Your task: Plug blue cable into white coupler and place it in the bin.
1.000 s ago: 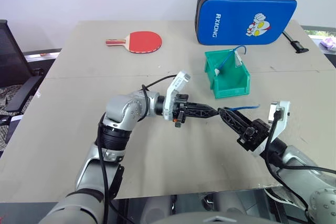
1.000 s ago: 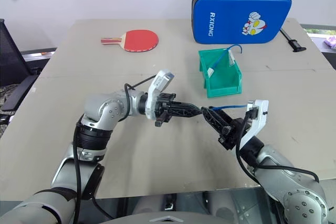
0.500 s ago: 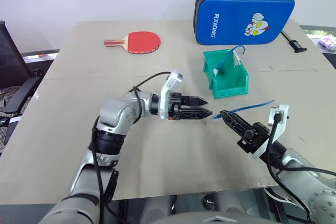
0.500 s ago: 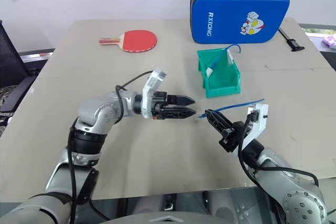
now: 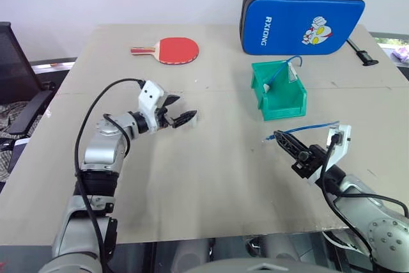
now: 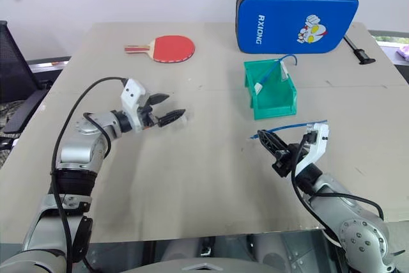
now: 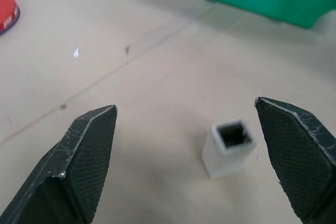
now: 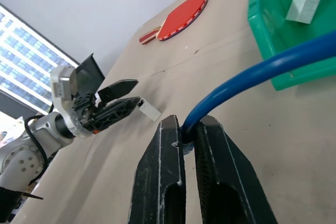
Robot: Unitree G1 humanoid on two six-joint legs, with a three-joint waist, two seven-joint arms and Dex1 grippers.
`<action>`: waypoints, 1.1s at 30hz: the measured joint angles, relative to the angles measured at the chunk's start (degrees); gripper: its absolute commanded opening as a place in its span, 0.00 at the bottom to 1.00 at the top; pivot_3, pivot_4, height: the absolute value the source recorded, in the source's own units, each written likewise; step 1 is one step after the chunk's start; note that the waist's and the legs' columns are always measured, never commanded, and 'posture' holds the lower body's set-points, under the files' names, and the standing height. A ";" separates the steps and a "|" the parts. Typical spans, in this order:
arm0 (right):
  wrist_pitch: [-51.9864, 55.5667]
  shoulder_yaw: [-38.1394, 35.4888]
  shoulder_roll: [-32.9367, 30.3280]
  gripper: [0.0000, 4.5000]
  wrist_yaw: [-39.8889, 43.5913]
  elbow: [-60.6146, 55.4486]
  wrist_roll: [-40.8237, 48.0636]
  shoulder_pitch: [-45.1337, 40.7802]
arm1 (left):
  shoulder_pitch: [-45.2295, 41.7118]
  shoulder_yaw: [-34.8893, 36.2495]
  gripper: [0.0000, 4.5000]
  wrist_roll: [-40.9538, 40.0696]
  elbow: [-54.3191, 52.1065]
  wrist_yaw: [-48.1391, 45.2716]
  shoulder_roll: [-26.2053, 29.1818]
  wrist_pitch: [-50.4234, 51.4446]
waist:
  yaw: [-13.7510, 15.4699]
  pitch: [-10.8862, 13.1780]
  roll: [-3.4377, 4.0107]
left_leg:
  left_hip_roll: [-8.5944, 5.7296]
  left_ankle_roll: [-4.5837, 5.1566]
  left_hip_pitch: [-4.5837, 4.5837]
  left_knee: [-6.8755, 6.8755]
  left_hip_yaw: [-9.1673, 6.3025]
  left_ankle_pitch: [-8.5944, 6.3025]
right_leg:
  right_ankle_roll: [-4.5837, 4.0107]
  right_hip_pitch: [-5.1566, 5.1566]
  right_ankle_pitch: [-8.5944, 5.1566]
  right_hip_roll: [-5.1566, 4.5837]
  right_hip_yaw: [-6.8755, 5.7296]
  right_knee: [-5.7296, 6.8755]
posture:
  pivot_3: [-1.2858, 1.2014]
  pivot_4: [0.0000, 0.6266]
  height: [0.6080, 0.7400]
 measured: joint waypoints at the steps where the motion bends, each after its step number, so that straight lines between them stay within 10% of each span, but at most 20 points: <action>1: 0.00 0.00 -0.01 0.00 0.13 0.00 -0.11 0.10 | 0.00 -0.02 0.95 0.20 0.31 -0.06 0.00 -0.06 | 0.05 0.00 0.00 | 0.00 0.00 0.00 0.00 0.00 0.00 | 0.00 0.00 0.00 0.00 0.00 0.00 | 0.52 0.24 0.93; 33: 0.01 -0.01 0.05 0.00 -0.34 -1.76 -2.65 3.08 | 0.69 -2.03 0.95 1.90 4.58 -3.69 -2.92 -3.31 | 0.30 -0.01 -0.01 | 0.02 0.00 0.05 0.01 0.02 0.00 | 0.03 0.01 0.02 0.03 0.00 0.05 | 0.52 0.24 0.93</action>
